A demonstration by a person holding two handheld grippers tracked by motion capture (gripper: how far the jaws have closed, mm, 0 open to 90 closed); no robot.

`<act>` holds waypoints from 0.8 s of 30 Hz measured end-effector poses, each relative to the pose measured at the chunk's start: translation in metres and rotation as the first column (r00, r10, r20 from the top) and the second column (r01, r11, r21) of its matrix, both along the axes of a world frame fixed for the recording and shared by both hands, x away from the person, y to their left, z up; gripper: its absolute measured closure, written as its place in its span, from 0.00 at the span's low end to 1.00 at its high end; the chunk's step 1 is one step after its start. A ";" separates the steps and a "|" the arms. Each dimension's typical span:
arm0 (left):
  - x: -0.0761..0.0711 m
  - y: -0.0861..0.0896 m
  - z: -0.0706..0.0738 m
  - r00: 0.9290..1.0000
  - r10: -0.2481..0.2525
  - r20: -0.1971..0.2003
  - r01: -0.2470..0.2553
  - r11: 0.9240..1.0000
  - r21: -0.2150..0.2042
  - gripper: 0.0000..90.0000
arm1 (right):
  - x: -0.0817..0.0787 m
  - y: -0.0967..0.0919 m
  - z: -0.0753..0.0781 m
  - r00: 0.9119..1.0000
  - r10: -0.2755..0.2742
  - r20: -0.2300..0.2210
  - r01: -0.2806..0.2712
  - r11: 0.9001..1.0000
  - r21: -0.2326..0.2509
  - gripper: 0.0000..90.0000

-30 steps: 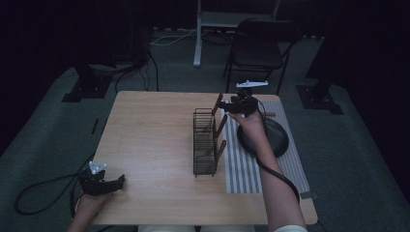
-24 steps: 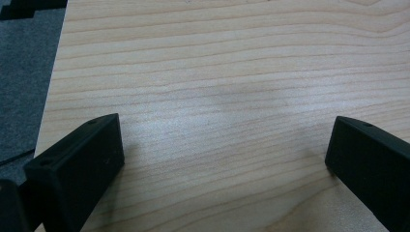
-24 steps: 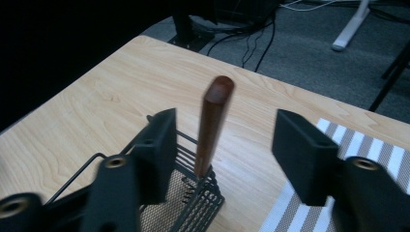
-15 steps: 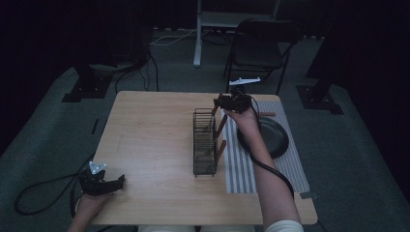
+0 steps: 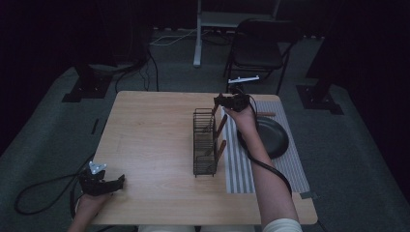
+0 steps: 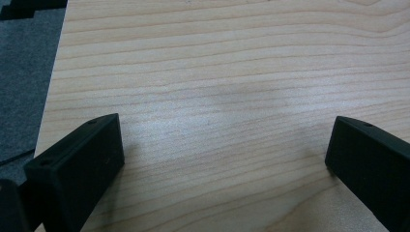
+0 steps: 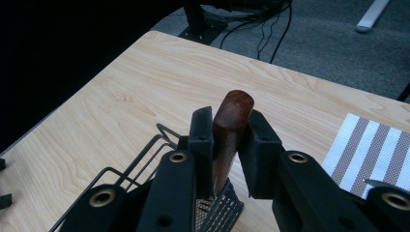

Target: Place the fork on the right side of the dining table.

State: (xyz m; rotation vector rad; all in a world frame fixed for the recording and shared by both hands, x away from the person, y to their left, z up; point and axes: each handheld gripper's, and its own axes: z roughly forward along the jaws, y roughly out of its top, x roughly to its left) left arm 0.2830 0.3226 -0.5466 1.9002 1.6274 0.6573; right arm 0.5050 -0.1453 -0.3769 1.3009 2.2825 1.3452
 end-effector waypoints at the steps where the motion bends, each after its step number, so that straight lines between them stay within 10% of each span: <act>1: 0.000 0.000 0.000 1.000 0.000 0.000 0.000 1.000 0.000 0.00 | 0.000 0.000 0.000 1.000 -0.005 -0.004 0.005 1.000 0.004 0.85; 24: 0.000 0.000 0.000 1.000 0.000 0.000 0.000 1.000 0.000 0.00 | -0.016 0.008 0.016 0.999 0.003 0.033 -0.004 1.000 0.014 0.87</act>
